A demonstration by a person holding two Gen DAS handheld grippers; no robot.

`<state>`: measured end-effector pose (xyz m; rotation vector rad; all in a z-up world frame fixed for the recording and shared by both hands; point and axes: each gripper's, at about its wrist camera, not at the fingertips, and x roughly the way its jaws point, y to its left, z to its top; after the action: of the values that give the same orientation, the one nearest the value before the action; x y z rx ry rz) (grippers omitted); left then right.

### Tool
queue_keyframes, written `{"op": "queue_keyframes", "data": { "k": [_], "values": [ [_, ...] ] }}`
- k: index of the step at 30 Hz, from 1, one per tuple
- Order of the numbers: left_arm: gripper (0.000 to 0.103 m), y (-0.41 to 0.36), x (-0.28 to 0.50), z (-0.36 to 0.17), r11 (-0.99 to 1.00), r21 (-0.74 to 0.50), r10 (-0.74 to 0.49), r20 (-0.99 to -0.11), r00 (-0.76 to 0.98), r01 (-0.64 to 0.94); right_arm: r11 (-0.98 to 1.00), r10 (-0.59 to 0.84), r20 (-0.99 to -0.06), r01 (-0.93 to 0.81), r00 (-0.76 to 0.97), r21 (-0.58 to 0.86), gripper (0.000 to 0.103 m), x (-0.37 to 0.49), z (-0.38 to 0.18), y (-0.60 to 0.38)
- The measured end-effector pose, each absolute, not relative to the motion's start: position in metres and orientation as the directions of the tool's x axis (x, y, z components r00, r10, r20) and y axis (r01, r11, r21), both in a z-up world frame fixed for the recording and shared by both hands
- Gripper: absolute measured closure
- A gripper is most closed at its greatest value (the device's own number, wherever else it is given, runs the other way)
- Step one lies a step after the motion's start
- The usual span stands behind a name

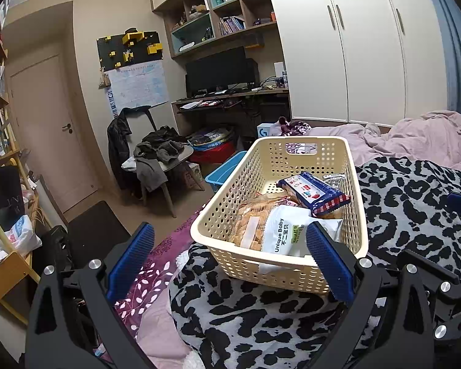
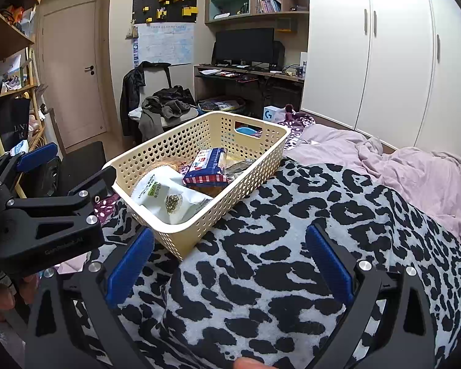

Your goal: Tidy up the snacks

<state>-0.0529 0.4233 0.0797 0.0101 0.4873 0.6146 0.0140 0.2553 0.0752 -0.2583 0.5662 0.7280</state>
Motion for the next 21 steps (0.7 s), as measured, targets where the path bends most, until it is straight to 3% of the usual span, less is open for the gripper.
{"op": "queue_keyframes", "data": {
  "k": [21],
  "values": [
    [0.003,0.4233,-0.0525,0.0794,0.823,0.151,0.553,-0.437,0.710,-0.548,0.717,0.553,-0.563,-0.695,0.614,-0.054,0.005,0.0106,0.0803,0.2599]
  ]
}}
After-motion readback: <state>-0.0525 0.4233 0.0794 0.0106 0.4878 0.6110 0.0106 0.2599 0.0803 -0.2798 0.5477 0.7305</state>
